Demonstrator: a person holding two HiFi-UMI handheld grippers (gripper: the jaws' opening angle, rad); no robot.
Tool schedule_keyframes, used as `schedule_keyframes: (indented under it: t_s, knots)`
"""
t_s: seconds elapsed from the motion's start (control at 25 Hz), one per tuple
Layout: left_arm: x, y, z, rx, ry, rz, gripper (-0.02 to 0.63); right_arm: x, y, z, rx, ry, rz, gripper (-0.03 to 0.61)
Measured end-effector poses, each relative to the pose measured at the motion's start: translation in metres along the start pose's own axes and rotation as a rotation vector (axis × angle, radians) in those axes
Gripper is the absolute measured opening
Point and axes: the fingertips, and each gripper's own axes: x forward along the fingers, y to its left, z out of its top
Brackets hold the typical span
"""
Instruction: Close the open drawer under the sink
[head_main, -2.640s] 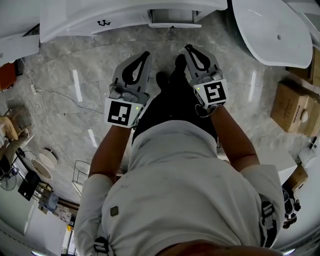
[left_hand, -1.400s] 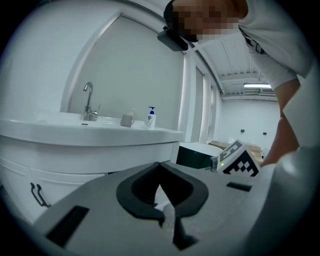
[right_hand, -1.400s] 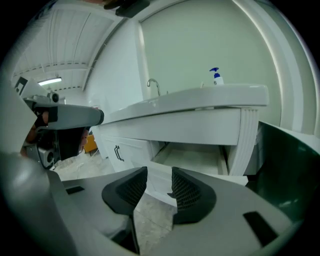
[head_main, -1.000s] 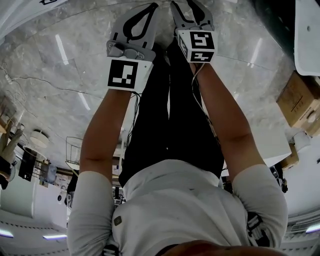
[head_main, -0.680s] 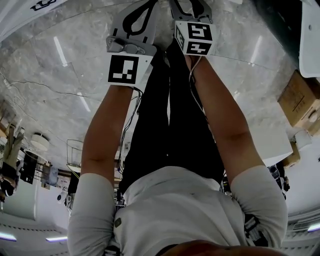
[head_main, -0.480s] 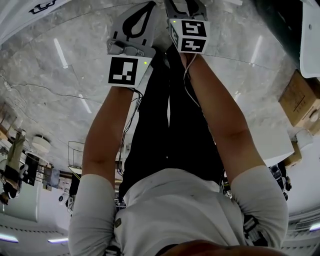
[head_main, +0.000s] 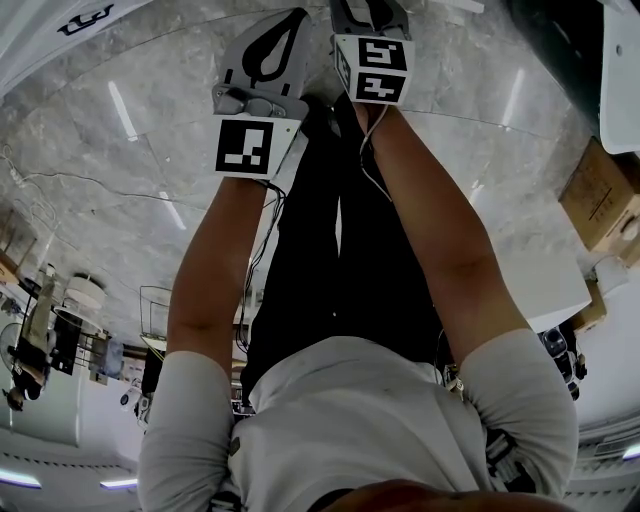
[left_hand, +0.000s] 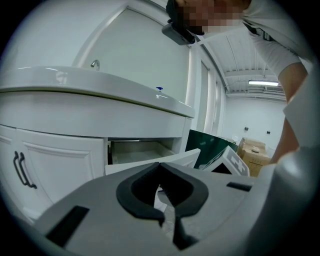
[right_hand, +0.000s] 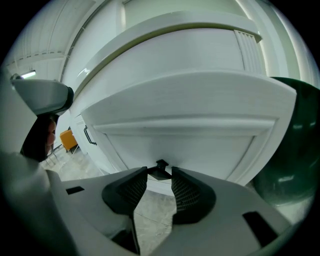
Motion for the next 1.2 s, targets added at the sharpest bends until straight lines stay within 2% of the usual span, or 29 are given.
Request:
schedule_keyframes:
  t_s: [0.56, 1.2]
  knots:
    - [0.011, 0.013, 0.013, -0.015, -0.017, -0.009, 0.009, 0.014, -0.005, 0.024, -0.019, -0.003, -0.004, 0.167]
    - [0.029, 0.032, 0.027, 0.059, -0.013, 0.026, 0.009, 0.041, -0.017, 0.05, -0.037, -0.012, -0.002, 0.167]
